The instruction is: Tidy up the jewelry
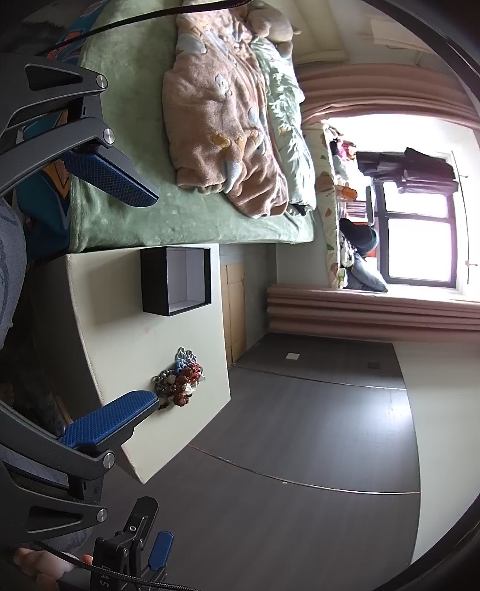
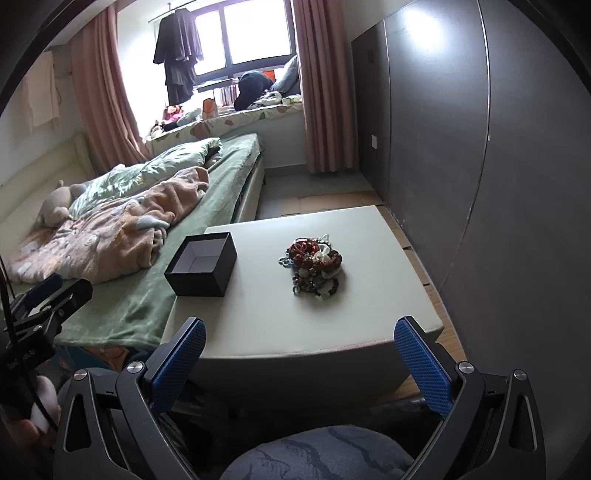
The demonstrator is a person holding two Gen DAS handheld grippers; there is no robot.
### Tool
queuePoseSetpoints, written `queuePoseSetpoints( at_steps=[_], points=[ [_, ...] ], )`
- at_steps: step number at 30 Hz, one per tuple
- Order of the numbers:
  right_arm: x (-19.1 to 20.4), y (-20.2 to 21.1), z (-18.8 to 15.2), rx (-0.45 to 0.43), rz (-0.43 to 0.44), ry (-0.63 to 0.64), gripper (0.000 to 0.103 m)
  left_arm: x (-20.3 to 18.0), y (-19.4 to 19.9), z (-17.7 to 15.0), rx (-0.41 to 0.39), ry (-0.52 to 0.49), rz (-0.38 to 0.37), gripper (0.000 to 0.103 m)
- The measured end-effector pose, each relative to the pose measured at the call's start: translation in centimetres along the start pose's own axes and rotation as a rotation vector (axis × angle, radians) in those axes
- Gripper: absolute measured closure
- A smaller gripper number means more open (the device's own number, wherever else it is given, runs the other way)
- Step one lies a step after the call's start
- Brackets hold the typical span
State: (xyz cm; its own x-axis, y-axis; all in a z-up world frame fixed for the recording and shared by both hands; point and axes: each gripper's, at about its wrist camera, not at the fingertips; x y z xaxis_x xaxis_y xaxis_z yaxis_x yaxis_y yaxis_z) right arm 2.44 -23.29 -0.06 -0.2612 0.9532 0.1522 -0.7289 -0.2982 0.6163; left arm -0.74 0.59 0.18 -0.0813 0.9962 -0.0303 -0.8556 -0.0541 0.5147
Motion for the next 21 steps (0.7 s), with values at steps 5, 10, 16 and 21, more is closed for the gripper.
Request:
queuePoseSetpoints(
  at_steps=[5,10,16,21],
  points=[
    [0.10,0.10,0.04,0.000,0.001,-0.004,0.000,-0.01,-0.09,-0.04,0.003,0.001,0.003,0.003],
    [0.19,0.22,0.02,-0.006,-0.002,-0.004,0.000,-0.06,-0.33,-0.08,0.011,-0.001,0.008,0.003],
    [0.02,0.22,-0.01,-0.005,0.001,-0.008,0.000,-0.05,-0.38,-0.10,0.012,-0.001,0.007,0.003],
    [0.05,0.26,0.05,-0.006,0.000,-0.008,0.000,-0.09,-0.40,-0.22,0.014,-0.004,0.007,0.003]
  ],
)
Point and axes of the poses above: each gripper's, at about its wrist camera, not at the fingertips, and y roughly against the way its jaws point, x to its left, z to its top, and after that the axes turned 4 degrees about z, right-handed
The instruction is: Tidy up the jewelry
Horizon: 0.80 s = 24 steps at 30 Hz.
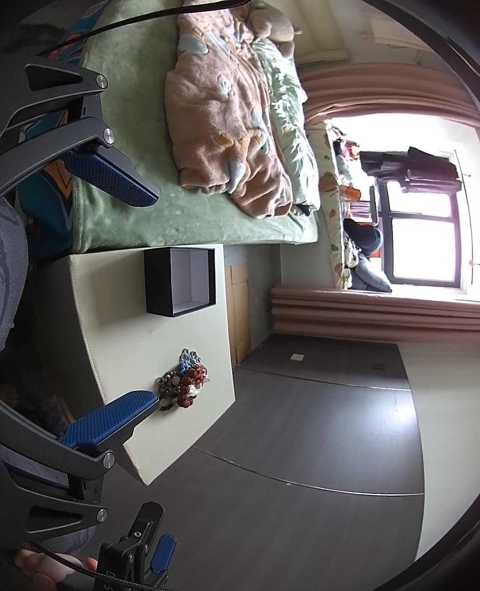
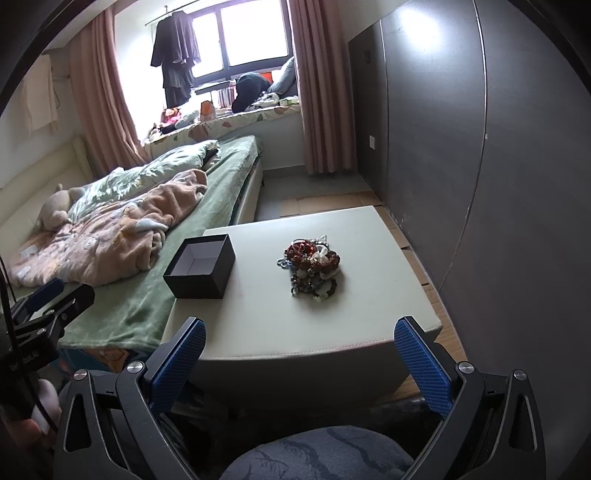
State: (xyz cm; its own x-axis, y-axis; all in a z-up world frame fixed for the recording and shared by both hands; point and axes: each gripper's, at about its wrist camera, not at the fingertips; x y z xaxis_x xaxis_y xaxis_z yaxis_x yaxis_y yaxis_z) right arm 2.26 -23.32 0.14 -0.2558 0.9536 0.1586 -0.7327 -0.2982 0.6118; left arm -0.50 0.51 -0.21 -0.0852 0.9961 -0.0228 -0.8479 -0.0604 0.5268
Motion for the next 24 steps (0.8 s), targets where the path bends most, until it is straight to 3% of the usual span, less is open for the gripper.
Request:
queuePoseSetpoints(
  at_steps=[12,18,24],
  points=[
    [-0.9,-0.3,0.2,0.013,0.007,-0.031,0.000,-0.4,-0.7,-0.1,0.017,-0.049,-0.027,0.003],
    [-3.0,-1.5,0.6,0.040,-0.010,-0.091,0.003,-1.0,-2.1,0.0,0.054,-0.097,-0.056,0.018],
    [-4.7,-2.5,1.6,0.024,0.014,-0.145,0.004,-2.2,-3.2,1.3,0.050,-0.126,-0.088,0.019]
  ],
)
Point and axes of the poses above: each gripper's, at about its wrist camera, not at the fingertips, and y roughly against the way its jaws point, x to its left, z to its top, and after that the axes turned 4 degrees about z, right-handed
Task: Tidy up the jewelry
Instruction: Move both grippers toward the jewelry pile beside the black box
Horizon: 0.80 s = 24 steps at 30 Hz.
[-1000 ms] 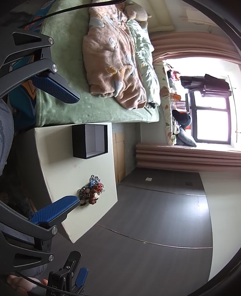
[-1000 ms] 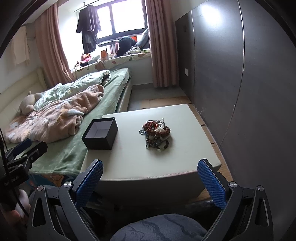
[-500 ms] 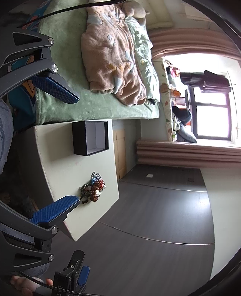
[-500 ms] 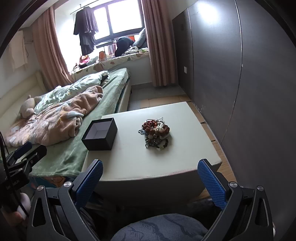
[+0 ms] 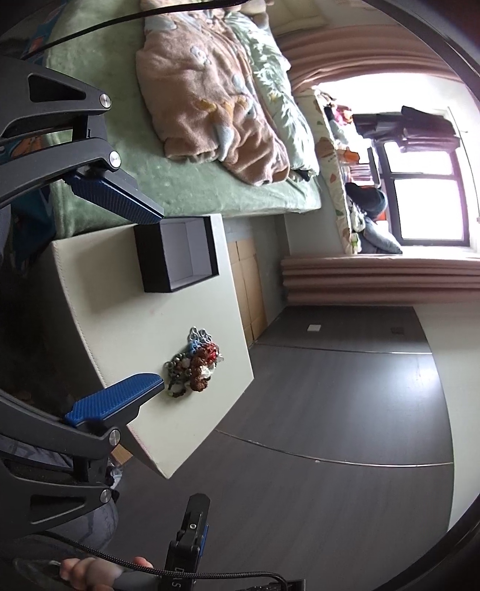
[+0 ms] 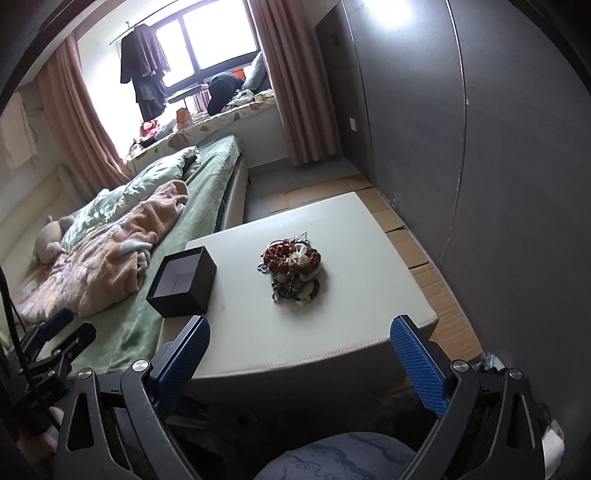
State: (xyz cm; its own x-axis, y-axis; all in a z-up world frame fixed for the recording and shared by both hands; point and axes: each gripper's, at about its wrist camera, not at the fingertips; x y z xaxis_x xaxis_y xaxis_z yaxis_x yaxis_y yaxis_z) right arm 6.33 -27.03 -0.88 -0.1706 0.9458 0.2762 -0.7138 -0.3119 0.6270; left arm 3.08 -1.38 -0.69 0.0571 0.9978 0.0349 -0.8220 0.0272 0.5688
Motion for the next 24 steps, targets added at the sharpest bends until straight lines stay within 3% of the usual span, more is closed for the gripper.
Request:
queuePoseSetpoints(
  at_steps=[14,17,24],
  points=[
    [-2.9,-4.2,4.0,0.032,0.044,-0.107,0.004,-1.6,-4.9,5.0,0.039,-0.059,-0.025,0.020],
    [-3.2,-5.3,5.2,0.044,0.051,-0.121,0.004,-2.0,-6.8,6.2,0.061,-0.065,-0.038,0.027],
    [-3.8,-8.5,8.2,0.091,0.056,-0.160,0.004,-1.7,-11.0,9.1,0.135,-0.012,-0.067,0.028]
  ],
)
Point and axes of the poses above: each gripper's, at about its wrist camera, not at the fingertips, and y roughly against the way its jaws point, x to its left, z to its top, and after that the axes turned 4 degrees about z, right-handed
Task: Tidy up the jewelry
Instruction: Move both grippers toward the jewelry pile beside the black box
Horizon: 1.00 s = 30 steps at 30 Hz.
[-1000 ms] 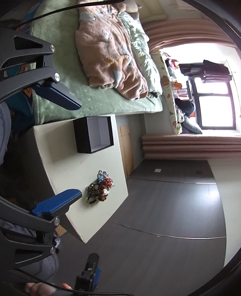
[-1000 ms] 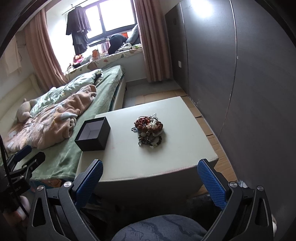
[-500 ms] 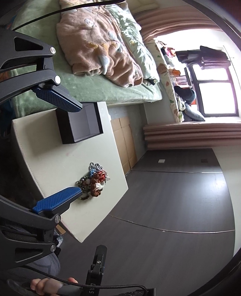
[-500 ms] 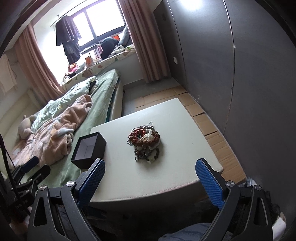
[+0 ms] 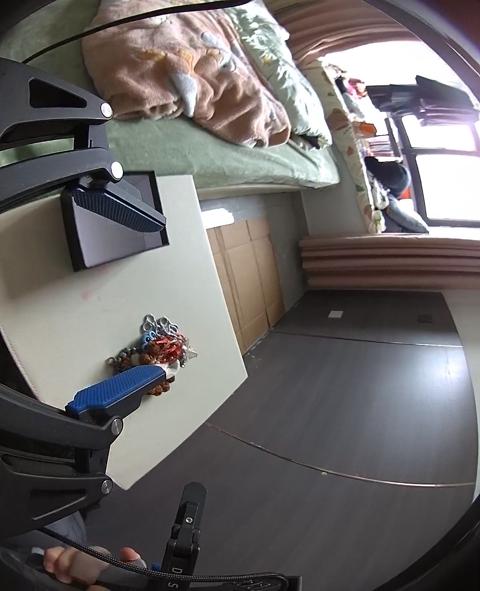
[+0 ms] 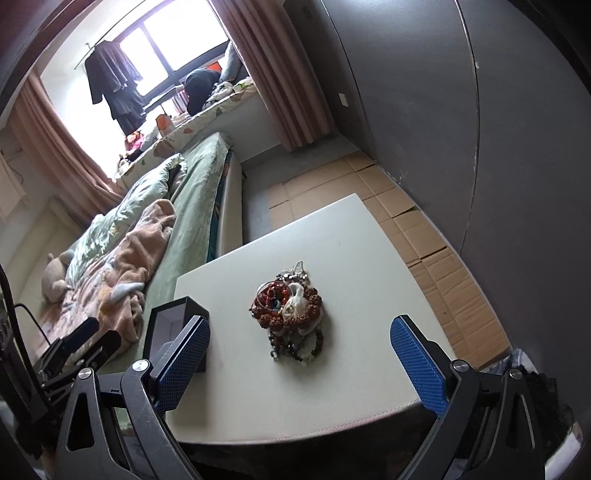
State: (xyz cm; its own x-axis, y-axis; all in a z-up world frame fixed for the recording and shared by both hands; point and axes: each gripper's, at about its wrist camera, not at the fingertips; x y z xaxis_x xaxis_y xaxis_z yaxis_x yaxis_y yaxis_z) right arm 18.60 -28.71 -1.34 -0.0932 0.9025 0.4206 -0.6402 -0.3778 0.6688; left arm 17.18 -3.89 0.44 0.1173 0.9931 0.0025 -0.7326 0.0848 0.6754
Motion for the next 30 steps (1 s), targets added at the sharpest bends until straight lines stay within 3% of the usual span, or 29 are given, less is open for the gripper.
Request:
queuePoseSetpoints(
  at_steps=[6,14,19,22,24,27,30],
  points=[
    [-0.9,-2.1,2.4,0.032,0.015,-0.065,0.004,-0.4,-3.2,2.3,0.067,-0.005,-0.006,0.028],
    [-2.0,-4.6,4.5,0.055,0.059,-0.172,0.004,-1.5,-8.0,5.1,0.159,0.003,-0.084,0.029],
    [-3.7,-7.3,3.5,0.076,0.068,-0.206,0.004,-2.5,-13.0,5.6,0.298,-0.004,-0.132,0.066],
    [-5.6,-9.7,2.4,0.126,0.055,-0.286,0.008,-2.6,-15.0,5.2,0.349,0.018,-0.165,0.069],
    [-6.4,-10.9,1.9,0.165,0.098,-0.346,0.018,-2.7,-16.1,4.7,0.372,0.036,-0.186,0.073],
    [-6.9,-12.0,1.6,0.183,0.144,-0.393,0.018,-2.5,-17.7,4.1,0.417,0.065,-0.211,0.079],
    [-7.0,-12.6,1.4,0.183,0.105,-0.391,0.020,-2.5,-19.1,3.5,0.456,0.096,-0.246,0.082]
  ],
)
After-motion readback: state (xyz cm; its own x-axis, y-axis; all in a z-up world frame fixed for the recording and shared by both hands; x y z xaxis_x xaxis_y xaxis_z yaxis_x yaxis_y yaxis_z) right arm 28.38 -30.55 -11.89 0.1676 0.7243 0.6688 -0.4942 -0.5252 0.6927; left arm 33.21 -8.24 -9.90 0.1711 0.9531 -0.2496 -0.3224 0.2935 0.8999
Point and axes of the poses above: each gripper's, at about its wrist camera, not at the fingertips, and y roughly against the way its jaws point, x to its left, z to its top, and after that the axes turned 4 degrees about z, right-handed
